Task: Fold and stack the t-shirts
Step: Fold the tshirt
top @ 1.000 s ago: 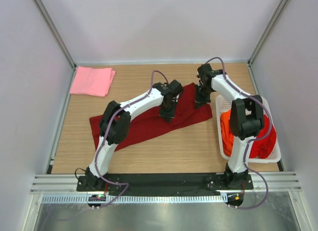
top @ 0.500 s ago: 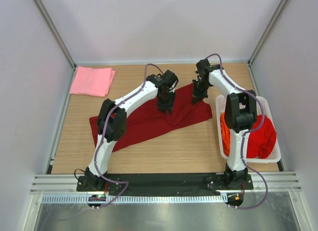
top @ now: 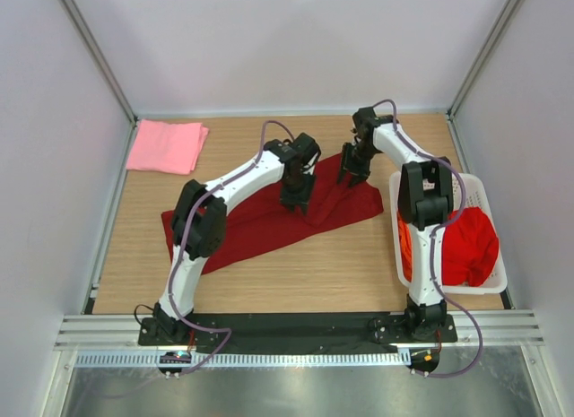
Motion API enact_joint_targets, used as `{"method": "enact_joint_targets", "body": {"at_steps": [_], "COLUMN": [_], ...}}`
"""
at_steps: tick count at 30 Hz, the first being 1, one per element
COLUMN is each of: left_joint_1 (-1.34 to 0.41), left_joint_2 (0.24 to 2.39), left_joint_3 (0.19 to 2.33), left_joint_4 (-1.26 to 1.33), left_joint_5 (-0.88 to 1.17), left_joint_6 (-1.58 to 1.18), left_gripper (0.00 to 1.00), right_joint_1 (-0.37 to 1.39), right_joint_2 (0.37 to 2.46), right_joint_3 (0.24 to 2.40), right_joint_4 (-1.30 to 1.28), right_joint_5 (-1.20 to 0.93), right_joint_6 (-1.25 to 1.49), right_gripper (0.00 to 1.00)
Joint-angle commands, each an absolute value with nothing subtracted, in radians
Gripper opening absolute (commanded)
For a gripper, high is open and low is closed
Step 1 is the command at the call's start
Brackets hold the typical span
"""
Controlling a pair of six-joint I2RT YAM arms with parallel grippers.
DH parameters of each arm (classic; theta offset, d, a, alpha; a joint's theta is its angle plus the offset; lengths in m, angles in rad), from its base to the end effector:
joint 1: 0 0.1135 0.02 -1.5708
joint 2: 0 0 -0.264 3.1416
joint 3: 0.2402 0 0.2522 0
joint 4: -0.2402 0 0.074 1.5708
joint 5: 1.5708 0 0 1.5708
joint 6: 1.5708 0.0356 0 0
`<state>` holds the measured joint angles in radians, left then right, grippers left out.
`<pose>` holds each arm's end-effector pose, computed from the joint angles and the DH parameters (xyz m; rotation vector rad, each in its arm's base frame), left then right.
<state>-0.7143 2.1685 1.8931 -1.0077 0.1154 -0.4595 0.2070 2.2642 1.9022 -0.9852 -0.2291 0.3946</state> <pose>0.3386 -0.2990 0.2180 0.3982 2.9151 -0.3775 0.4516 0.1031 0.1799 0.2397 2.9571 0.4247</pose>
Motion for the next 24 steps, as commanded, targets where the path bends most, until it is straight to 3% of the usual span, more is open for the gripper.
{"method": "enact_joint_targets", "body": {"at_steps": [1, 6, 13, 24], "left_joint_1": [-0.706, -0.706, -0.701, -0.701], "left_joint_2": [2.080, 2.079, 2.059, 2.020], "left_joint_3": [1.881, 1.870, 1.855, 1.798], "left_joint_4": [-1.002, -0.985, -0.980, -0.979], "left_joint_5": [0.101, 0.133, 0.133, 0.138], "left_joint_6": [-0.431, -0.442, -0.449, -0.453], "left_gripper": [0.40, 0.39, 0.39, 0.38], "right_joint_1": [0.202, 0.213, 0.271, 0.311], "right_joint_2": [2.149, 2.034, 1.904, 1.983], "right_joint_3": [1.927, 1.745, 1.404, 1.365], "right_joint_4": [-1.034, -1.023, -0.741, -0.609], "right_joint_5": [-0.189, -0.254, -0.420, -0.459], "right_joint_6": [0.364, 0.368, 0.465, 0.534], "right_gripper": [0.52, 0.61, 0.66, 0.59]}}
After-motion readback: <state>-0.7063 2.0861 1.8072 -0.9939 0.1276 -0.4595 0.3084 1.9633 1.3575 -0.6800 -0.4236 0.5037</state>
